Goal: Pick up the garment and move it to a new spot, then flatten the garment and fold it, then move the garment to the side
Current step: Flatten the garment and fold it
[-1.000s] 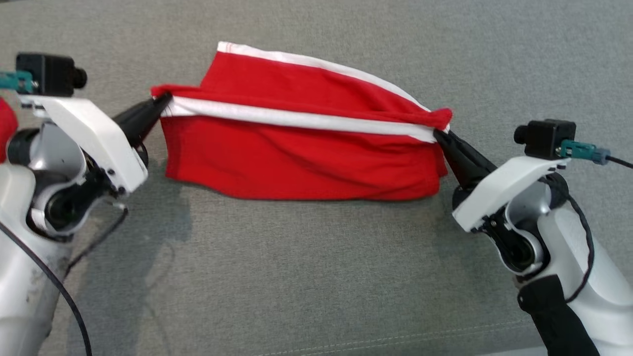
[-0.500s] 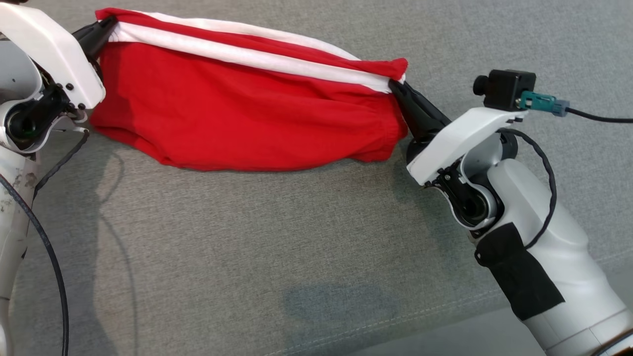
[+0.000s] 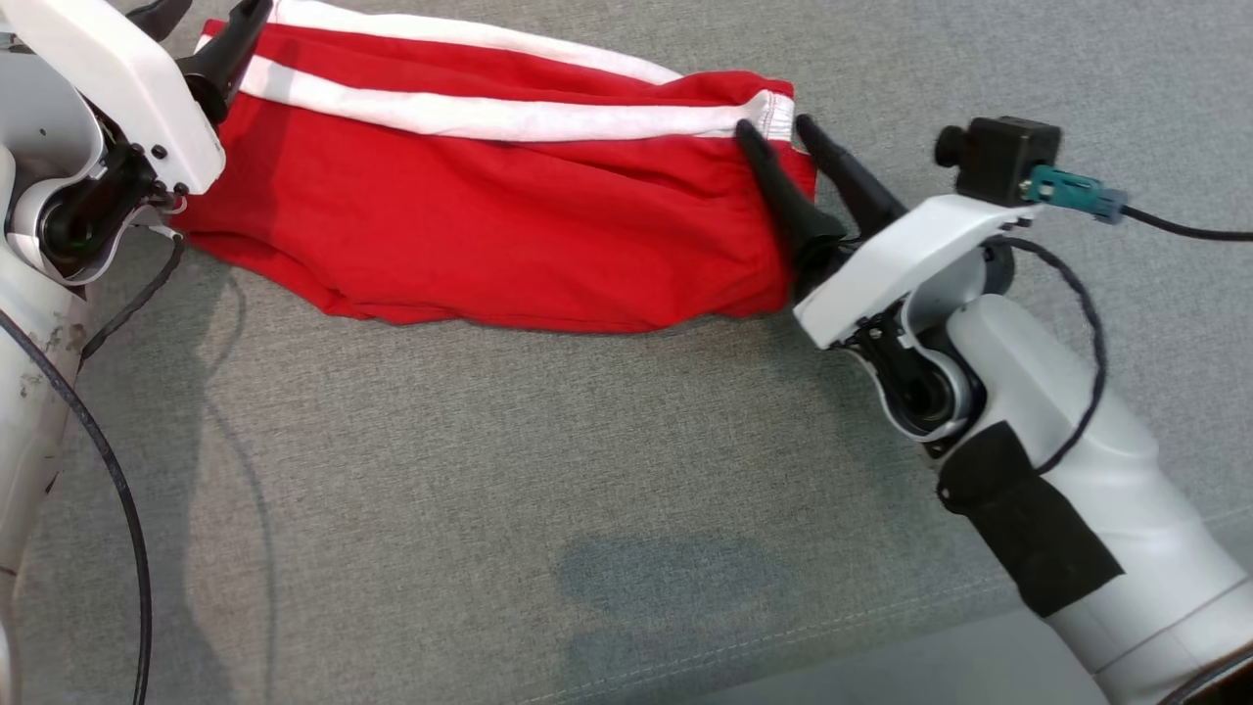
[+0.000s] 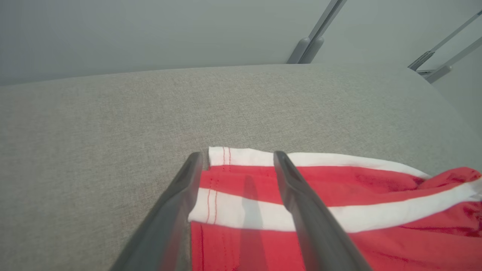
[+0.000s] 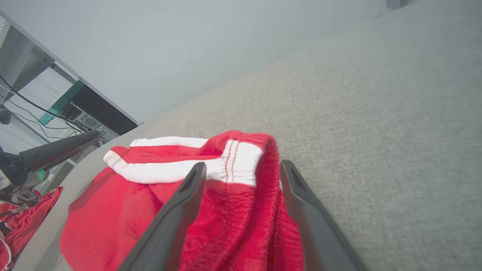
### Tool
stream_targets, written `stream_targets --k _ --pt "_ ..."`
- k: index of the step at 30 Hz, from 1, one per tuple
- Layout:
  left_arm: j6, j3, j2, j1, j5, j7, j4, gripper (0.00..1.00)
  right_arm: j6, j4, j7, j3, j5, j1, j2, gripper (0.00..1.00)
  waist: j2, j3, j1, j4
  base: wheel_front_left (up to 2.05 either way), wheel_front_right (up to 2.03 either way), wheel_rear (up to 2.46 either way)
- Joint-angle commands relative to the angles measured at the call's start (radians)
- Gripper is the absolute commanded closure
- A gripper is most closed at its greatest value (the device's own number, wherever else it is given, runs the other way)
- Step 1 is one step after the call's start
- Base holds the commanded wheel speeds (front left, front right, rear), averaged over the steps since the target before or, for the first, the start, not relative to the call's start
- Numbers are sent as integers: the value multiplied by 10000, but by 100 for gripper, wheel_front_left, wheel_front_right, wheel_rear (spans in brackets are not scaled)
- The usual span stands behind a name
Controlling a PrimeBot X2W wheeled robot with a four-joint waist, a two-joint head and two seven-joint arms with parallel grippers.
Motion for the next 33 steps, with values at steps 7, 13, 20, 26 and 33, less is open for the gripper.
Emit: stream_targets --k 7,13,20,26,33 --pt "-71 -561 1427 -27 235 -420 -1310 0 -29 -1188 -845 179 308 1177 -790 0 0 -81 0 187 0 0 0" --pt "-71 -787 1838 770 80 -24 -1874 0 -29 -1777 -873 89 185 2046 -1144 0 0 -63 0 258 0 0 0" --pt "-21 -697 2083 1518 -753 937 -2028 0 -29 -1983 -330 -61 -109 2262 -862 0 0 32 0 83 0 0 0" --pt "-31 -630 2003 1538 -1508 1849 -1764 0 -29 -1679 366 -68 -167 2023 -480 0 0 23 0 -64 0 0 0" --pt "-13 -799 1916 1281 -2051 3190 -1389 0 -29 -1407 1229 109 -31 1726 -173 0 0 -19 0 -242 0 0 0"
